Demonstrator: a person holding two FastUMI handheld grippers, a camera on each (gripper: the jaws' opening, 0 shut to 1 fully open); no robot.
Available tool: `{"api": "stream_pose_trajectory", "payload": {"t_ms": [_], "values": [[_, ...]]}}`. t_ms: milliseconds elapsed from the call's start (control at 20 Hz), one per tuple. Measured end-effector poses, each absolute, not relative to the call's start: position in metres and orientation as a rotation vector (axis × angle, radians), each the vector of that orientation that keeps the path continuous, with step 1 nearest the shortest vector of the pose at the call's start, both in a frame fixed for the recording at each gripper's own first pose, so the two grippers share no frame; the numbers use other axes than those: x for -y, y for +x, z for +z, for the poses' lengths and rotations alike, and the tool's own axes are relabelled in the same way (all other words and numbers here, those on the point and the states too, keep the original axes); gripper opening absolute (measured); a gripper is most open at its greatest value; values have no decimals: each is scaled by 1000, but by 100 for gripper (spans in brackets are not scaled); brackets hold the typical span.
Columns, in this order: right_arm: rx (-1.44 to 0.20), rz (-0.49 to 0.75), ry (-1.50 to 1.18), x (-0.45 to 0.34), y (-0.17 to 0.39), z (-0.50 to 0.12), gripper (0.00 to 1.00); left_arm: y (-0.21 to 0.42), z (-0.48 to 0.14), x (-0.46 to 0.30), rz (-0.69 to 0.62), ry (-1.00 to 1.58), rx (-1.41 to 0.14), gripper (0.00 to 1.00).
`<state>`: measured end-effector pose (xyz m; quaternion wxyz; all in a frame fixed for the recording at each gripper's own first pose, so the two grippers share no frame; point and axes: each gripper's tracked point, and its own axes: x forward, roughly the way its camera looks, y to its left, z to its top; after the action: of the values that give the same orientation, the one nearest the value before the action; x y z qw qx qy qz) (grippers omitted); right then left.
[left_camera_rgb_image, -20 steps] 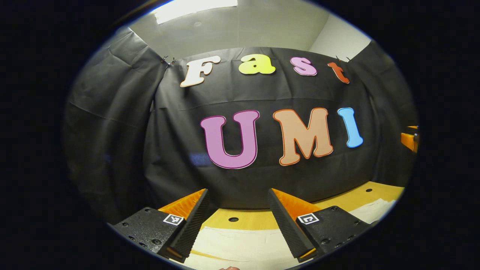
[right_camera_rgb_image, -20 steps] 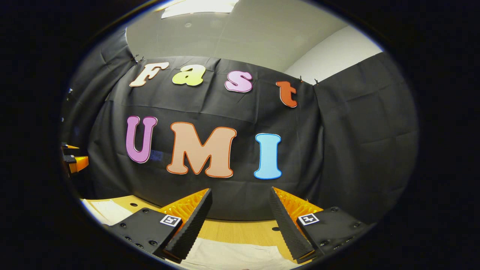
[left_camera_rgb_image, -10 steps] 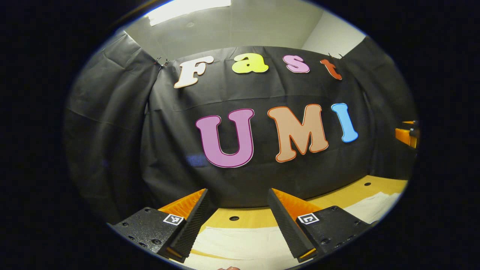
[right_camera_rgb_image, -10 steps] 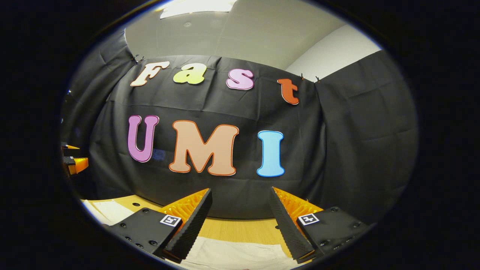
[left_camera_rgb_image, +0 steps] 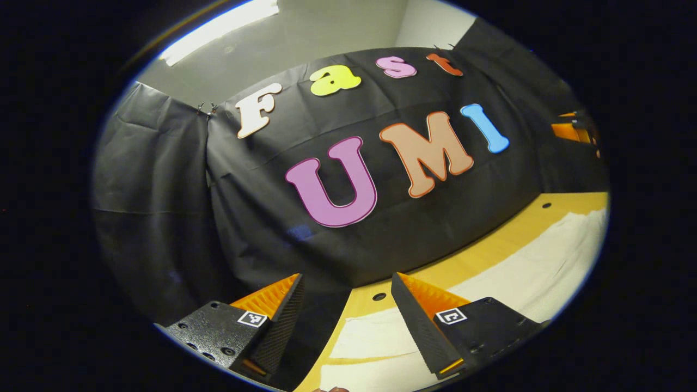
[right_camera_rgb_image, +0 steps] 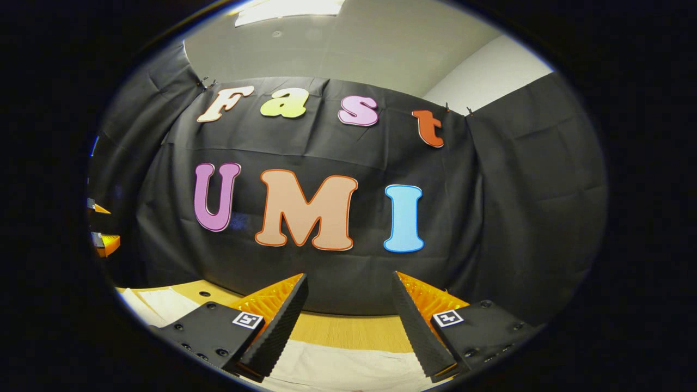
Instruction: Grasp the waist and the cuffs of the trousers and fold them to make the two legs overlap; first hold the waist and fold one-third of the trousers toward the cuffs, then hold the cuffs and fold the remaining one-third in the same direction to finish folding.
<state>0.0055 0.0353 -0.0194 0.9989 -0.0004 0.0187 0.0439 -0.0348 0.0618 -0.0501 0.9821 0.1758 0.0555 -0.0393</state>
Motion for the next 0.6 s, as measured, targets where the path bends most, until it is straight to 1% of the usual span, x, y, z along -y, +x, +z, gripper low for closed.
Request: {"api": "stream_pose_trajectory", "payload": {"t_ms": [150, 350, 600], "values": [[-44, 94, 4, -38, 6, -22, 97, -52, -77, -66, -144, 415, -180, 96], [-56, 105, -1, -43, 6, -28, 97, -83, -123, -79, -226, 591, -299, 96], [-63, 127, -13, -50, 5, -33, 97, -119, -177, -95, -312, 655, -450, 96]]}}
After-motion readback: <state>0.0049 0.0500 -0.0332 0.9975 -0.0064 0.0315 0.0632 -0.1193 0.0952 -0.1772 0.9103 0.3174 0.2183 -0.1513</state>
